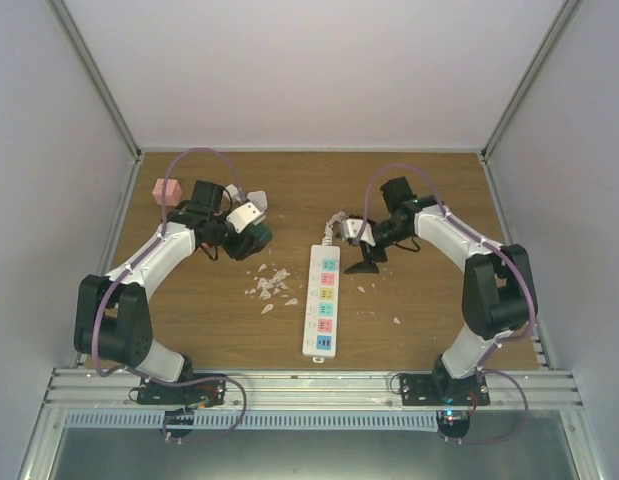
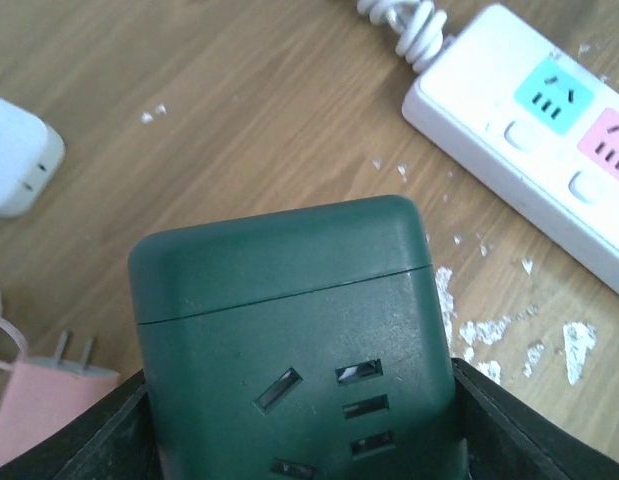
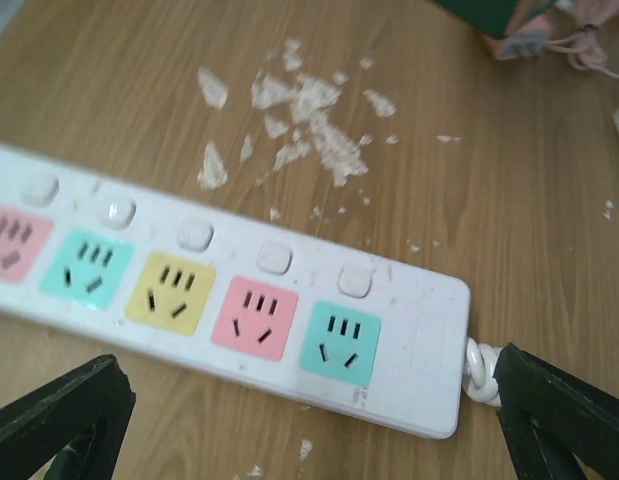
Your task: Pull the plug off the socket
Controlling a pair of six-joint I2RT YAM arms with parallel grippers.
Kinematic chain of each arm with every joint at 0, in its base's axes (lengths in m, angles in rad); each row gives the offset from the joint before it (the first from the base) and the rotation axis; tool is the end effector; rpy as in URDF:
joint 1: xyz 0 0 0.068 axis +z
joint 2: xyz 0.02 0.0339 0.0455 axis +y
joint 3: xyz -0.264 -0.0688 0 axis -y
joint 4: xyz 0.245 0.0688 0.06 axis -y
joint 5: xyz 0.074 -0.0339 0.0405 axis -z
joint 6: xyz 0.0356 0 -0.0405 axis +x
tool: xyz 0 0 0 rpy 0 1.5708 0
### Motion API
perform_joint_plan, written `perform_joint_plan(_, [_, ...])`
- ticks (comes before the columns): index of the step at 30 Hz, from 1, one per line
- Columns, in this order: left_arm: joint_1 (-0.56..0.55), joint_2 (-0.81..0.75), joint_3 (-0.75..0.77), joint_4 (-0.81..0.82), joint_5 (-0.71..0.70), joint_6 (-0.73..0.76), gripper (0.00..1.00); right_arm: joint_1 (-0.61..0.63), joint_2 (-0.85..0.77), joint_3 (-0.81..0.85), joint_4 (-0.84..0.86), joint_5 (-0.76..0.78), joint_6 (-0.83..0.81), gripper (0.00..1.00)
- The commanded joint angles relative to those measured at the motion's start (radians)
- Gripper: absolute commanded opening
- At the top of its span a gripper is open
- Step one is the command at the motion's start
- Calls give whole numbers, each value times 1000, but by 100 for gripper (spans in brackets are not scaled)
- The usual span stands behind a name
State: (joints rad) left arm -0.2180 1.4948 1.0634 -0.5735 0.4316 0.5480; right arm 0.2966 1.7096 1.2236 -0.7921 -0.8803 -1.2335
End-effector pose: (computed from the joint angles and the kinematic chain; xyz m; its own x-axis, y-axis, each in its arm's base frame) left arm 0.2942 -0.0804 0.2390 -0.4870 0.5926 -0.6416 0.7840 0.6204 -0.0221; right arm 0.3067 0.1224 0.2210 0.0734 -0.6061 -0.7920 -0.9961 -0.0840 -0.0280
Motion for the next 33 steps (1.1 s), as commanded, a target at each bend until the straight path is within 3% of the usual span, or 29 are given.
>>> perform_joint_plan(1, [30,-17,-24,-30,59,17,35,78,-49,-35,-19,208,-304,100])
perform_joint_plan(11, [78,-20,-42,-30,93,17,36,243,-35,-68,8,474,-565,99])
perform_joint_plan(33, [140,-56,-88,-52,121,44,36,521,147,26,-26,741,-777,100])
